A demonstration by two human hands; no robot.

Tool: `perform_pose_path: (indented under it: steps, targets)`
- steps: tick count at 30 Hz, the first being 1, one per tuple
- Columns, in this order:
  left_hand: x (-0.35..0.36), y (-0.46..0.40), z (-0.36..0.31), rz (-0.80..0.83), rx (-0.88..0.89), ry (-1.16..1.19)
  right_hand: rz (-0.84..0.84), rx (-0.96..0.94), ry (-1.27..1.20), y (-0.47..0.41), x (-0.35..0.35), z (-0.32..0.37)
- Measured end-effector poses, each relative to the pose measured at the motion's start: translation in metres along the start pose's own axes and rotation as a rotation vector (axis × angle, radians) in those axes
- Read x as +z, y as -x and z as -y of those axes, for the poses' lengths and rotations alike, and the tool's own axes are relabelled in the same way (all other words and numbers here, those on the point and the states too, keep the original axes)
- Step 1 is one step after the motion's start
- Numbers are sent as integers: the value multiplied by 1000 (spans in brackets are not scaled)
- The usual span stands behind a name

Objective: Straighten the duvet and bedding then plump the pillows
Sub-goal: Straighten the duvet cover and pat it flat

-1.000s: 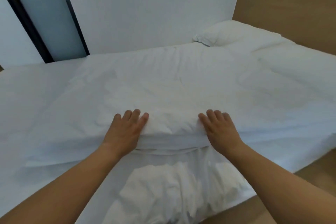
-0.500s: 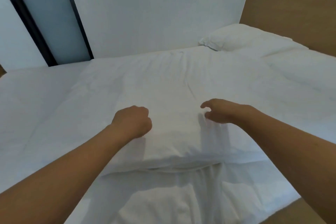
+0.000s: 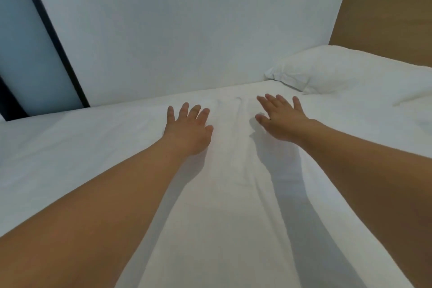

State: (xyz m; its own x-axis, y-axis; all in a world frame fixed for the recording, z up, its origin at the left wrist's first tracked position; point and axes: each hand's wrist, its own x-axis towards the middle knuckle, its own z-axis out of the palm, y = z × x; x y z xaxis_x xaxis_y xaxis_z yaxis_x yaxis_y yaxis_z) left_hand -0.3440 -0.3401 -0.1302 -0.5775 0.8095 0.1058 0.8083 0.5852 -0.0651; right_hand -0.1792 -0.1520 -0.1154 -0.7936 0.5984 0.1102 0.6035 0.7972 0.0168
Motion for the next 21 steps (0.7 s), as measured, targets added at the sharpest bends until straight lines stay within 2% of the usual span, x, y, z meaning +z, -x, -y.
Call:
perform_pose_path:
  steps: [4,8,11,14,17,21]
  targets:
    - [17,-83,-10,-9,66,82,21,-19,-1,-69,34,-20]
    - [93,-130,82,132,-35,-16,21,137,-55,-104,110,-62]
    - [148,-152,142,58,-121,37,-12,190,-48,-130,162,-72]
    - [174,-182,142,31,-140,49,-13,189,-20,-152,180,-74]
    - [179,-178,135,77,-161,72,62,199,7,-147,180,-73]
    - [149,-157,139,262,-128,101,291,389,43,-140,155,-57]
